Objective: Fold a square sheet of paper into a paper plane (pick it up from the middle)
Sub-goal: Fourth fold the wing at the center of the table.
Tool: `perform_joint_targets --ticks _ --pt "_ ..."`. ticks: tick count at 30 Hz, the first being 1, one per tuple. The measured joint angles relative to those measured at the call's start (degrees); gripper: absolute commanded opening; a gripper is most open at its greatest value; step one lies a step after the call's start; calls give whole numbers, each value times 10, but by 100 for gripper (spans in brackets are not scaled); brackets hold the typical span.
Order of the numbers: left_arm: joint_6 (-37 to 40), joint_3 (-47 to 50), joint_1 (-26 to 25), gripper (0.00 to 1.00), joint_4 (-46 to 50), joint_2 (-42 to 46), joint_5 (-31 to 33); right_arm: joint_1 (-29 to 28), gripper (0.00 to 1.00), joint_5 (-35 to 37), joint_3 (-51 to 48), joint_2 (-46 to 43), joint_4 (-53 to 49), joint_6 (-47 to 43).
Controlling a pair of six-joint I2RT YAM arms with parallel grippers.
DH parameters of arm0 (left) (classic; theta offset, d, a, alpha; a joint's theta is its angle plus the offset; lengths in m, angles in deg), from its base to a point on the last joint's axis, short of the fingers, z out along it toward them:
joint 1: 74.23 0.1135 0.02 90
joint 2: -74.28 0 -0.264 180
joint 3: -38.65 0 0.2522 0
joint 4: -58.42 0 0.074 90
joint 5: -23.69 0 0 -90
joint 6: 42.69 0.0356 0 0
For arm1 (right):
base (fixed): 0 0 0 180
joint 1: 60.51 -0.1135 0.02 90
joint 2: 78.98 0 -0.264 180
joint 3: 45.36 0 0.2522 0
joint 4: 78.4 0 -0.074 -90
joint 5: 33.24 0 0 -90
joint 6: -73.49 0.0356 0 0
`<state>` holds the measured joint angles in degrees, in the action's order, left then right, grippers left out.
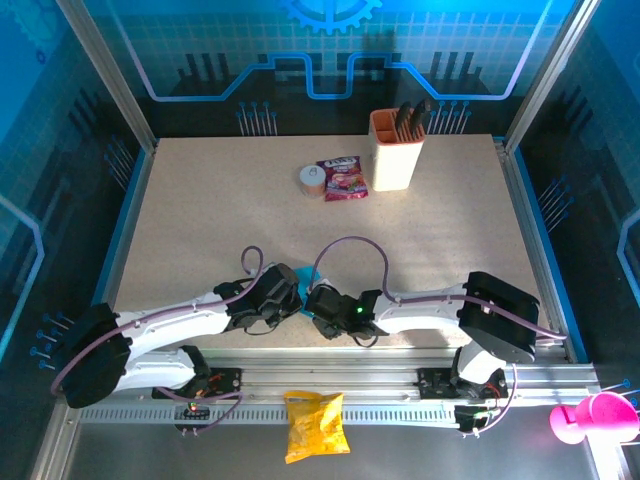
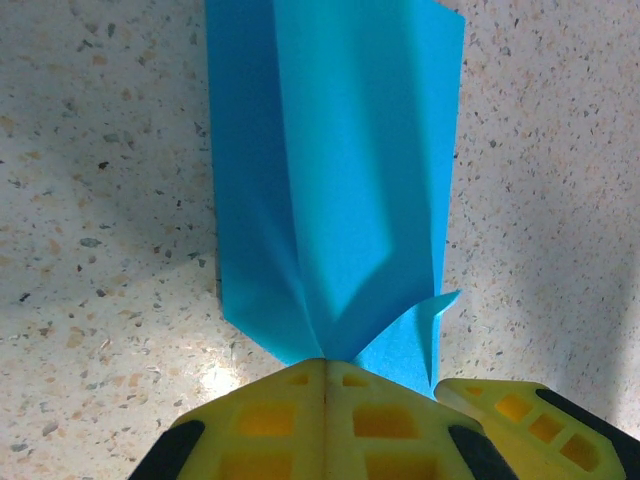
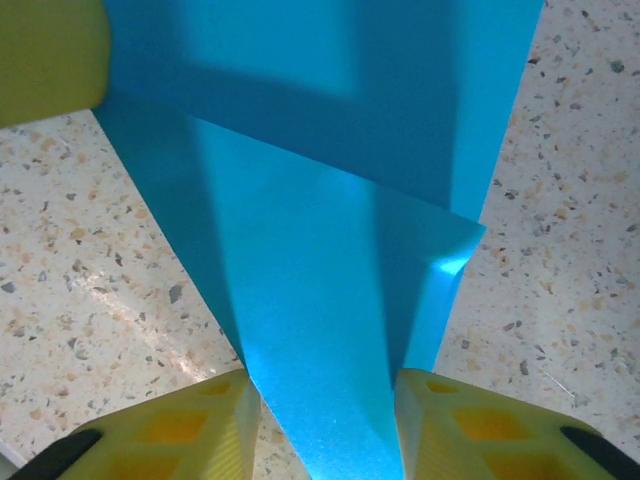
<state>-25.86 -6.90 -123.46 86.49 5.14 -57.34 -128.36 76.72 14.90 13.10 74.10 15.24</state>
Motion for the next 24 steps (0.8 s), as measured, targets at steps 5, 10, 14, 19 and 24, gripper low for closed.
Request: perform_joint_targets --ticks 5,10,14,19,24 --pt "0 0 0 0 0 0 0 0 30 6 0 2 0 2" --pt "0 0 0 0 0 0 0 0 27 6 0 2 1 3" --pt "0 0 1 0 0 0 0 0 27 6 0 2 2 3" --pt "0 -1 4 0 0 3 0 0 12 6 0 2 4 5" --pt "7 -19 6 15 9 6 0 3 0 5 -5 2 16 5"
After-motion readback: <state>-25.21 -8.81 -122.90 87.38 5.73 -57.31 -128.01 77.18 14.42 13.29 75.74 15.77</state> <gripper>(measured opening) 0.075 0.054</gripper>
